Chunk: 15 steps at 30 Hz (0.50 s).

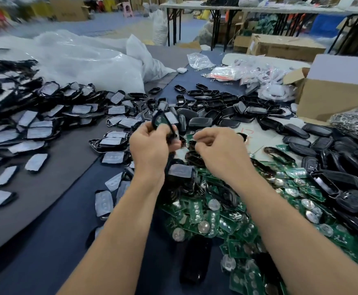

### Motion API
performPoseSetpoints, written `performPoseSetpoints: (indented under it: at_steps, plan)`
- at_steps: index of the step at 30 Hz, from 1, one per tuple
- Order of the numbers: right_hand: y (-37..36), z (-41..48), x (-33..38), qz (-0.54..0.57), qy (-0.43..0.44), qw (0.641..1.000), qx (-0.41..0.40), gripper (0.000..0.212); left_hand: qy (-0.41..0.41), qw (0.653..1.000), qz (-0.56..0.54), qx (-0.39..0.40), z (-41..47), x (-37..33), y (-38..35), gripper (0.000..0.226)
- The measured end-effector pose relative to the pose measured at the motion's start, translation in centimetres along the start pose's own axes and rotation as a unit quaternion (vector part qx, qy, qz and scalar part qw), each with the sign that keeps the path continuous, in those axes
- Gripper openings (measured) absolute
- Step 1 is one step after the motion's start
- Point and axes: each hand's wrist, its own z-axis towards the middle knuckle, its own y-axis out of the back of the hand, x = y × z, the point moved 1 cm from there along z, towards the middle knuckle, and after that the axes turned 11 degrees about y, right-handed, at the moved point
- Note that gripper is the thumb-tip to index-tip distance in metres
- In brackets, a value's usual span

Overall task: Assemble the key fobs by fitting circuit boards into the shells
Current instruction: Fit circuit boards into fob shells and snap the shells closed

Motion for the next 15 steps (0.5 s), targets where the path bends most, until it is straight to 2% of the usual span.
performPoseSetpoints:
  at_steps: [3,7,11,15]
  plan:
    - [-2.5,3.1,0.2,-0.038,-0.013,0.999,0.036,0.023,0.003,0.995,-0.076,-0.065,1.3,-0.9,1.5,0.005]
    - [-5.0,6.3,-0.2,-0.082,-0.065,0.993,0.046,0.028,0.039,0.978,-0.18,-0.096,2.1,-1.6,3.4,0.011]
    - [-6.3,7.7,-0.2,-0.1,-0.075,0.99,0.07,0.024,0.056,0.973,-0.197,-0.104,2.3,-1.6,3.4,0.015]
    - [-6.1,7.1,0.1,-0.09,-0.047,0.995,0.023,0.011,0.055,0.976,-0.186,-0.099,2.5,-1.5,3.1,0.017]
